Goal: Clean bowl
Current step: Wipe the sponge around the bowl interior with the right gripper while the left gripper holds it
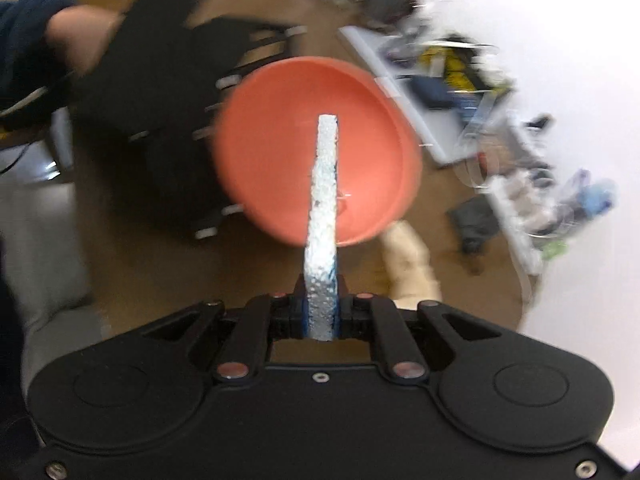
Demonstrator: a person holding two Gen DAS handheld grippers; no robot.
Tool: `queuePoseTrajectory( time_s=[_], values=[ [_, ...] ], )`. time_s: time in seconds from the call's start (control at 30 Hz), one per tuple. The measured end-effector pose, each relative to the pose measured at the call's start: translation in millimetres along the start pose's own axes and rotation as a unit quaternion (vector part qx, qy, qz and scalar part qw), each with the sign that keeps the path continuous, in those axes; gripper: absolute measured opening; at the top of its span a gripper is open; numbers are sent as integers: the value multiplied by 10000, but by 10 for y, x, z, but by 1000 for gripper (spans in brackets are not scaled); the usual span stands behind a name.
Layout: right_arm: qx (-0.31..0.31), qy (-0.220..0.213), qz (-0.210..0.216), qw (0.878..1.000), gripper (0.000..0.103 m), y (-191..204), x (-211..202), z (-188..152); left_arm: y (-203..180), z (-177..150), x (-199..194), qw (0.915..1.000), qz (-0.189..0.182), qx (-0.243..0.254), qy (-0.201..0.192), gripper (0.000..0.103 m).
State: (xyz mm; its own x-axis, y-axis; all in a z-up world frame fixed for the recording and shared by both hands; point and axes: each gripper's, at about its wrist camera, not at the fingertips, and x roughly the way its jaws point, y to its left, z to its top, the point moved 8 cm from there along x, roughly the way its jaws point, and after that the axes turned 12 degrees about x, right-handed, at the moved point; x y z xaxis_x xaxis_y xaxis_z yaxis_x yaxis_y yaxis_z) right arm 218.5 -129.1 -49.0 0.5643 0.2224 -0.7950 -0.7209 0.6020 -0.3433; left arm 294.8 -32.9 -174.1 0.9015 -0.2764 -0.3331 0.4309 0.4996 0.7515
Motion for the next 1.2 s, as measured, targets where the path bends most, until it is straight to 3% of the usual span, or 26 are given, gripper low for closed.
queuePoseTrajectory(
  time_s=[0.07,0.27,0.4,0.53,0.7,0.9,1.07,1.2],
  values=[
    [-51,-171,201,9996,11,127,18,94,-6,0,4,10000,-1,-1,1,100],
    [-189,-718,-101,9972,11,90,34,445,-25,-1,14,10000,-2,-2,2,100],
    [-288,-627,-624,9957,11,-157,78,467,-33,-4,24,10000,-5,-5,2,100],
    [-156,-377,-768,9962,12,-325,28,287,-4,-7,3,10000,-5,-9,1,100],
    [-250,15,-522,9983,12,-83,-19,13,55,-30,-27,10000,-4,-12,0,100],
    [-504,-186,4,9986,12,240,84,178,203,-76,76,10000,0,-13,3,100],
    [-593,-567,-86,9966,12,222,128,424,196,-79,75,10000,1,-13,3,100],
    [-572,-552,-351,9962,12,5,91,490,190,-81,71,10000,0,-14,4,100]
  ],
)
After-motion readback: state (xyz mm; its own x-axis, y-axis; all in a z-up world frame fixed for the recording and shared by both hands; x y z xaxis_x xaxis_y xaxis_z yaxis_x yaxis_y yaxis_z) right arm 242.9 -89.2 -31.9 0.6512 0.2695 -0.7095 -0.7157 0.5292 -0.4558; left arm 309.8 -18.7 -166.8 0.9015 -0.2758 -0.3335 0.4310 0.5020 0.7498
